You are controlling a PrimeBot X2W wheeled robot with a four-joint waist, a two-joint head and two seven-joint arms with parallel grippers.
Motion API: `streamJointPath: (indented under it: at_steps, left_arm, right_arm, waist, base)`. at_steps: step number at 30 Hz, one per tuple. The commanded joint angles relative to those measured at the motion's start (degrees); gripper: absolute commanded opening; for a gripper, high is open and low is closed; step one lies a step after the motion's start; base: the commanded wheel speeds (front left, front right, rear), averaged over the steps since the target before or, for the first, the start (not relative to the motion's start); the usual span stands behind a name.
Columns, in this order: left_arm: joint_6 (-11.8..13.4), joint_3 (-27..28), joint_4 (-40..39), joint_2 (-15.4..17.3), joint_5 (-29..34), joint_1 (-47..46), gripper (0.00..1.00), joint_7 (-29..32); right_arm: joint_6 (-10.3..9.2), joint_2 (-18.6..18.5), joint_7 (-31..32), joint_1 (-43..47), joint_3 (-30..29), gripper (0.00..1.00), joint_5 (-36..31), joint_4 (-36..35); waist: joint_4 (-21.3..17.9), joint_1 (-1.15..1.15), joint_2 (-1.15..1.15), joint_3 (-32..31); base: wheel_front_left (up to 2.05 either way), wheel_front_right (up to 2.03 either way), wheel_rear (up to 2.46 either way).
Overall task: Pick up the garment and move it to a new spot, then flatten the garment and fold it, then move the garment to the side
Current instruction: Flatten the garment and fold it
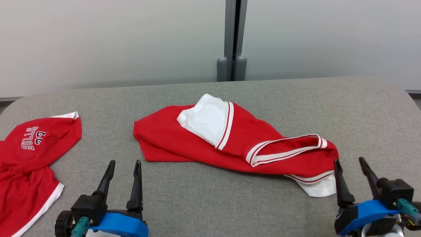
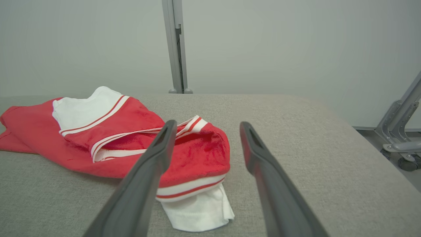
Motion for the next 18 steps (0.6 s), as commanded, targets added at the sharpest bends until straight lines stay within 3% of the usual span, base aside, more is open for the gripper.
streamJointPath:
  at_steps: [1, 6, 12, 18]
  left_arm:
    - [0.3, 0.2, -0.2, 0.5, -0.2, 0.3, 1.0, -0.2]
    - [0.4, -0.1, -0.4, 0.4, -0.4, 0.6, 1.0, -0.2]
    - [0.3, -0.5, -0.7, 0.3, -0.3, -0.2, 1.0, -0.2]
    - [-0.1, -1.7, -0.6, -0.3, 0.1, -1.8, 1.0, -0.2]
  right_arm:
    - [0.03, 0.2, 0.7, 1.3, 0.8, 1.0, 0.3, -1.0]
    - [0.03, 0.2, 5.2, 0.3, 5.1, 1.0, 2.4, -2.4]
    - [0.03, 0.2, 13.9, -5.4, 10.9, 1.0, 6.5, 0.9]
    - [0.03, 0.1, 23.1, -13.9, 15.1, 1.0, 11.2, 10.5]
  waist:
    - [-0.1, 0.01, 0.0, -0.2]
    - [0.2, 0.01, 0.0, -0.2]
    - [1.3, 0.01, 0.0, 1.0]
    - [3.7, 0.01, 0.0, 3.1]
  base:
    - [0.0, 0.0, 0.0]
    - [0.0, 0.0, 0.0]
    - [0.0, 0.0, 0.0]
    - [0.0, 0.0, 0.0]
